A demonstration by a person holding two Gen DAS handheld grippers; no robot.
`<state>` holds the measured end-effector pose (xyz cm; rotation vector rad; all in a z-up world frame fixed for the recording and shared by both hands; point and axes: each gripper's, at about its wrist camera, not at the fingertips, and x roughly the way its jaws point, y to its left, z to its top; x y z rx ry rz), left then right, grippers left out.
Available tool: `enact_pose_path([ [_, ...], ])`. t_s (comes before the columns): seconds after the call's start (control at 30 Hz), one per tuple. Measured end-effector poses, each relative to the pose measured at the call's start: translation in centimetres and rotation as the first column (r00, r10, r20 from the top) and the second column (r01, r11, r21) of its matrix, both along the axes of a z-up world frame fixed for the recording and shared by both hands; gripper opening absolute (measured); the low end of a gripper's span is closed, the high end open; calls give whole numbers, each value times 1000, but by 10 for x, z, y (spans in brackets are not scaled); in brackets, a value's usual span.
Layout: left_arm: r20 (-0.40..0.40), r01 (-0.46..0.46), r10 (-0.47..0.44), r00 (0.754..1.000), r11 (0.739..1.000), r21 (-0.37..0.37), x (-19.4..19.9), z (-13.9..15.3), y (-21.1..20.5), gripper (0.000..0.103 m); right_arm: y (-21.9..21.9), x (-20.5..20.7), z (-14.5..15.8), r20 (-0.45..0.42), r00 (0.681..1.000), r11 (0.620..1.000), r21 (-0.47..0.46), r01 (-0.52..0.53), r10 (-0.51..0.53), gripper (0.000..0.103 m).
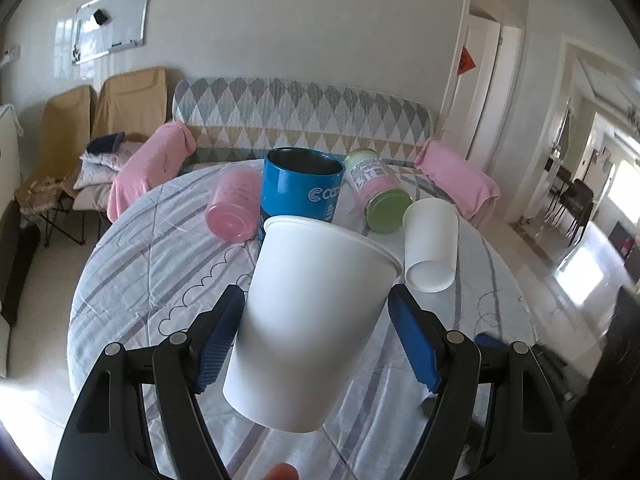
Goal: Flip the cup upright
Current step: 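Rotate the held cup upright and set it on the table, open left gripper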
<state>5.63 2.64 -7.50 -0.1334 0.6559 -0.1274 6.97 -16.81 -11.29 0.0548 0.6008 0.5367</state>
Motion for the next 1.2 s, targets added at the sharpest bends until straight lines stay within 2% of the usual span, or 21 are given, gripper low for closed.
enact_pose_path([
  [0.27, 12, 12, -12, 1000, 1000, -28, -1, 1, 9, 76, 27, 3, -5, -18, 989, 983, 120, -141, 144, 84],
  [0.5, 29, 27, -26, 999, 999, -31, -3, 0, 8, 76, 40, 14, 2, -14, 976, 955, 210, -208, 216, 84],
  [0.63, 23, 50, -50, 998, 998, -29, -3, -2, 5, 76, 50, 19, 3, -17, 981, 965, 181, -188, 194, 84],
  [0.83, 12, 56, -56, 998, 998, -24, -2, -7, 8, 76, 57, 24, 0, -38, 991, 989, 84, -123, 126, 84],
  [1.03, -20, 56, -56, 998, 998, -21, 1, -15, 8, 76, 54, 32, -4, -79, 990, 992, 60, -108, 112, 84],
  [1.2, -23, 47, -47, 999, 999, -8, -1, -13, 9, 77, 54, 30, -1, -69, 993, 995, 31, -93, 95, 84],
])
